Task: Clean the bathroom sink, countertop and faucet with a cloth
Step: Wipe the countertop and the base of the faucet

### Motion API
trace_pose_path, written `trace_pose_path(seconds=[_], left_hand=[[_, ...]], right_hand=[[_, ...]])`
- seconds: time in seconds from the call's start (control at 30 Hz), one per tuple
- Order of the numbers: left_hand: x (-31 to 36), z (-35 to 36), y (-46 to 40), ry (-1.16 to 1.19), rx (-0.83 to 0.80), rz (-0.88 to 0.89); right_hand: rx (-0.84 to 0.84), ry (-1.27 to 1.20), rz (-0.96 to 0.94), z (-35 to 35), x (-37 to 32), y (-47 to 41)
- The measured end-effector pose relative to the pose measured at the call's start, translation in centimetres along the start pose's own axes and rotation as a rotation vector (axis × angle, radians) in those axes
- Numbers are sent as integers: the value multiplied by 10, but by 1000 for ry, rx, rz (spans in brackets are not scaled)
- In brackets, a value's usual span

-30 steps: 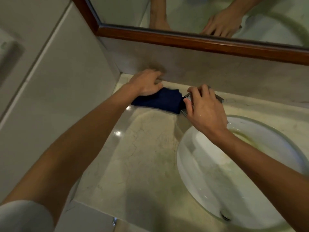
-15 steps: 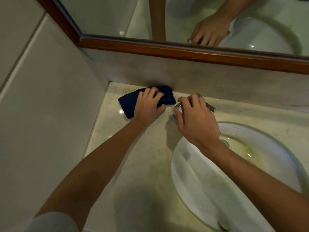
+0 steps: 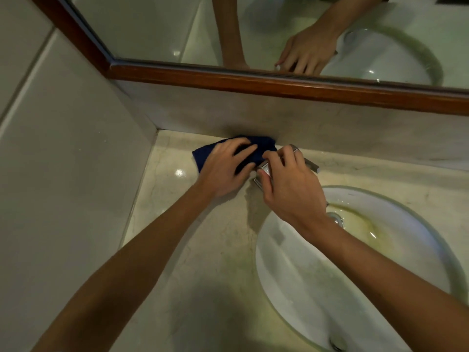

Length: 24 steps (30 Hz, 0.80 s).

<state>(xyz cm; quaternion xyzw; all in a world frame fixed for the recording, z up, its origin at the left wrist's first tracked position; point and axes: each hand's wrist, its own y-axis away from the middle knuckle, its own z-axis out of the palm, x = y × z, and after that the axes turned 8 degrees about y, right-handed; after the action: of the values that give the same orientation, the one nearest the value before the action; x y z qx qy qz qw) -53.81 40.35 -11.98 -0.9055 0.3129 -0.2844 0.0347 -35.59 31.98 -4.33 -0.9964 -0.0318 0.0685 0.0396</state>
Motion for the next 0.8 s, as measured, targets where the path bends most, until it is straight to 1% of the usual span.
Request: trace_pose_path(seconds=[0.07, 0.17, 0.23, 0.33, 0.4, 0.47, 0.5, 0.53, 0.6, 0.63, 0.67, 0.7, 0.8], left_hand=[[-10, -3, 27, -16, 111, -77], [-18, 7, 34, 49, 153, -158], [-17, 18, 14, 96, 113, -139], [-11, 24, -17, 110, -13, -73], [-9, 20, -21, 94, -59, -87], [-3, 17, -8, 83, -25, -129], [4, 19, 5, 73, 26, -172], [14, 23, 20, 62, 98, -232], [41, 36, 49, 59, 234, -365], [55, 44, 61, 68, 269, -409], [67, 53, 70, 81, 284, -432], [77, 61, 76, 90, 292, -443], [87, 75, 81, 86, 324, -488]], right_hand=[[-1, 32, 1, 1, 0, 0], [-1, 52, -8, 3, -1, 1], [9, 46, -17, 2, 0, 0], [-7, 6, -3, 0, 0, 0], [30, -184, 38, -5, 0, -1], [124, -526, 139, -17, 7, -1], [183, -676, 204, -23, 17, 1], [255, -765, 271, -27, 29, 3], [364, -787, 386, -24, 62, 9], [355, -758, 433, -15, 79, 11], [297, -716, 448, -1, 94, 10], [212, -652, 415, 14, 105, 9], [-23, -454, 174, 53, 111, -3]])
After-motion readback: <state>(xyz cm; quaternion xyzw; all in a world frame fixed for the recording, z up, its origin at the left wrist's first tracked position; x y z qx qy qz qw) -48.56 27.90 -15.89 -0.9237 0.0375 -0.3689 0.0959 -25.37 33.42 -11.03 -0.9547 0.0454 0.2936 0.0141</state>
